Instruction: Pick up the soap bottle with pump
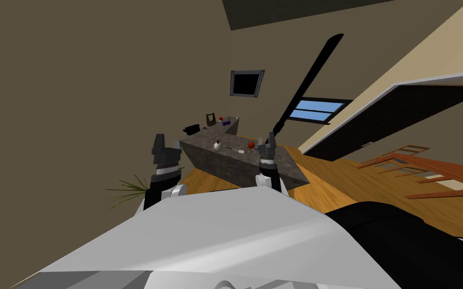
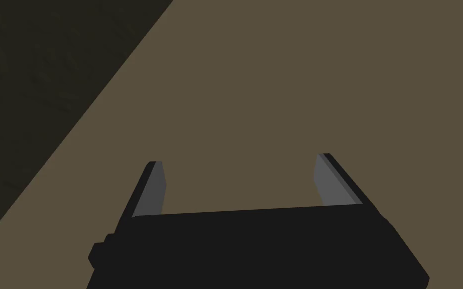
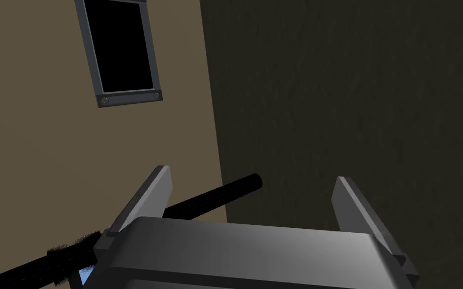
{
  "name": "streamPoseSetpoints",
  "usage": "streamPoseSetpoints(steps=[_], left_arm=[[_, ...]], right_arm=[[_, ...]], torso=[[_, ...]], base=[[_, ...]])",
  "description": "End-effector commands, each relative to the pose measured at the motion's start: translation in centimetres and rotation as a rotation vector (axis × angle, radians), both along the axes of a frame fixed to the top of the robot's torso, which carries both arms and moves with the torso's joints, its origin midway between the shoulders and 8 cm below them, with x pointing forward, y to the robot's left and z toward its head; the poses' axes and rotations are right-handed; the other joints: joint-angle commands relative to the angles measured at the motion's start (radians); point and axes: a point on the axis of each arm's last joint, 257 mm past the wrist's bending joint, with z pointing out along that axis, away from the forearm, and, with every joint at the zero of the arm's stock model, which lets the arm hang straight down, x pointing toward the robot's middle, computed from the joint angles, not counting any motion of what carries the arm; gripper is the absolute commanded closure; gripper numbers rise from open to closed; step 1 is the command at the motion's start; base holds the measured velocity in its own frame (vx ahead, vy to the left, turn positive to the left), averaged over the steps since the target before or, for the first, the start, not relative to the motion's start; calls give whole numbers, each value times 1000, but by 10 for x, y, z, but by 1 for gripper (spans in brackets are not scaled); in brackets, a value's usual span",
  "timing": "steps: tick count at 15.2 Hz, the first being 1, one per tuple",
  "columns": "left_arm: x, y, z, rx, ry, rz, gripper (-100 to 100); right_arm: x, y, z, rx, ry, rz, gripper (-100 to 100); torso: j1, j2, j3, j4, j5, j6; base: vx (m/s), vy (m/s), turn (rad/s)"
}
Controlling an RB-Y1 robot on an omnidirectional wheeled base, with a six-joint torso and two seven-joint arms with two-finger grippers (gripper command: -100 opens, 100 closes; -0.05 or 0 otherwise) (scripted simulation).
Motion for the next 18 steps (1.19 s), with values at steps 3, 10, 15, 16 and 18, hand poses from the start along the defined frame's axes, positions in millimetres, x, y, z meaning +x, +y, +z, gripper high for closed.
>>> streamPoseSetpoints(steps=[3, 10, 15, 16, 18], left_arm=[[26, -8, -20, 17, 72, -57, -100], [81, -15, -60, -10, 216, -133, -100], [117, -17, -91, -45, 319, -165, -100], [123, -18, -96, -47, 338, -166, -100], [135, -18, -105, -66, 376, -180, -100]], right_arm=[[0, 0, 0, 0, 0, 0, 0], [0, 0, 0, 0, 0, 0, 0], [0, 0, 0, 0, 0, 0, 0], [0, 0, 0, 0, 0, 0, 0], [0, 0, 0, 0, 0, 0, 0]], torso=[[1, 1, 1, 0, 0, 0], [2, 2, 1, 0, 0, 0], [2, 2, 1, 0, 0, 0], [1, 1, 1, 0, 0, 0], [1, 1, 1, 0, 0, 0]], base=[[-25, 14, 44], [-35, 22, 43], [-29, 19, 34], [-20, 15, 37], [-16, 14, 23]])
